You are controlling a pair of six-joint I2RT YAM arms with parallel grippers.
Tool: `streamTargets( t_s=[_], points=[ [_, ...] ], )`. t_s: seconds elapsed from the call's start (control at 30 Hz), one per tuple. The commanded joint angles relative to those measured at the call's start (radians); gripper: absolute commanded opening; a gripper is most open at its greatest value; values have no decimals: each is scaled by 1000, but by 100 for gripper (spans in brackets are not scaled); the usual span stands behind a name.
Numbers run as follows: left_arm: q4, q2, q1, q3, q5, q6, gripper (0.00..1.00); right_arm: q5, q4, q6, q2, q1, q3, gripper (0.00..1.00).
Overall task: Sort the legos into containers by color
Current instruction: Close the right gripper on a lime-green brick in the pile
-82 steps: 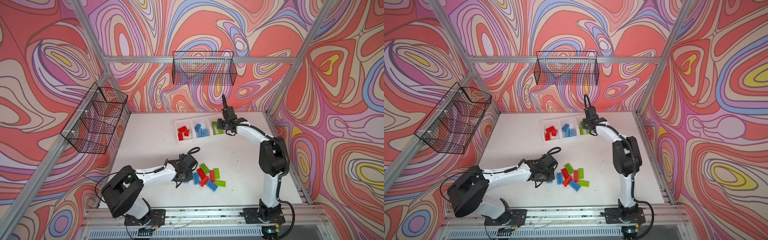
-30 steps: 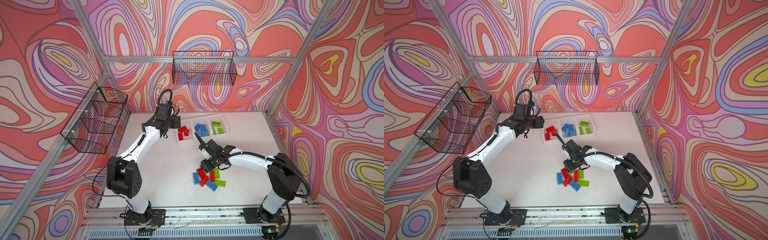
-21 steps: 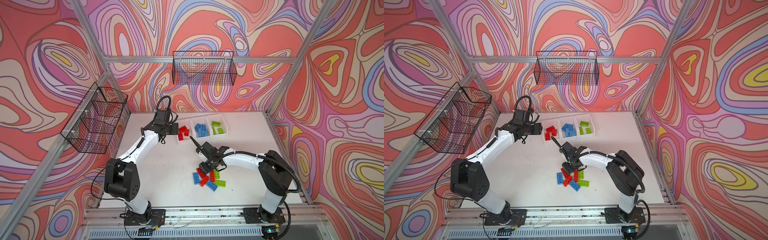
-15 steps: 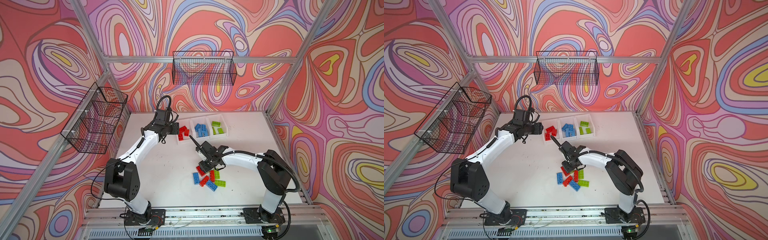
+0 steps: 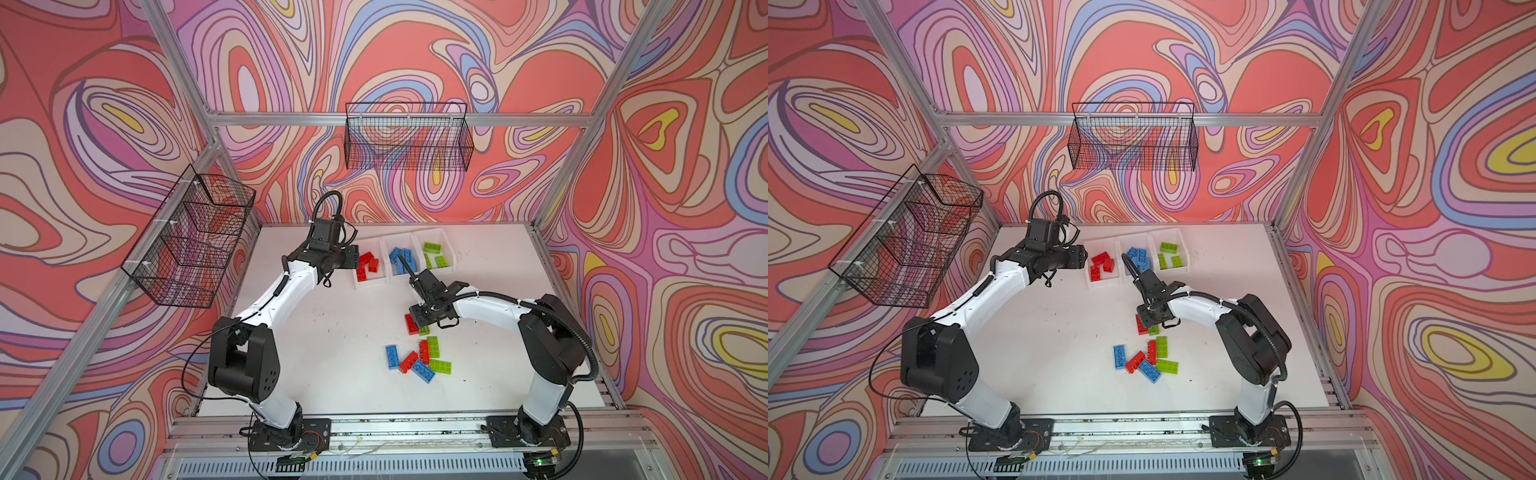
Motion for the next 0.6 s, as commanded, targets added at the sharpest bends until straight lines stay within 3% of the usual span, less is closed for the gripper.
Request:
streamTargets(
  t_s=[0.0, 0.3, 0.57],
  points=[
    [15, -12, 5, -8, 11, -7, 67, -13, 16, 20, -44, 3, -23, 62],
    [16, -9, 5, -11, 22, -10, 67, -29, 17, 38, -143, -31, -108, 58],
    [18, -9, 5, -11, 23, -12, 66, -12, 21, 36, -102, -31, -114, 51]
  ],
)
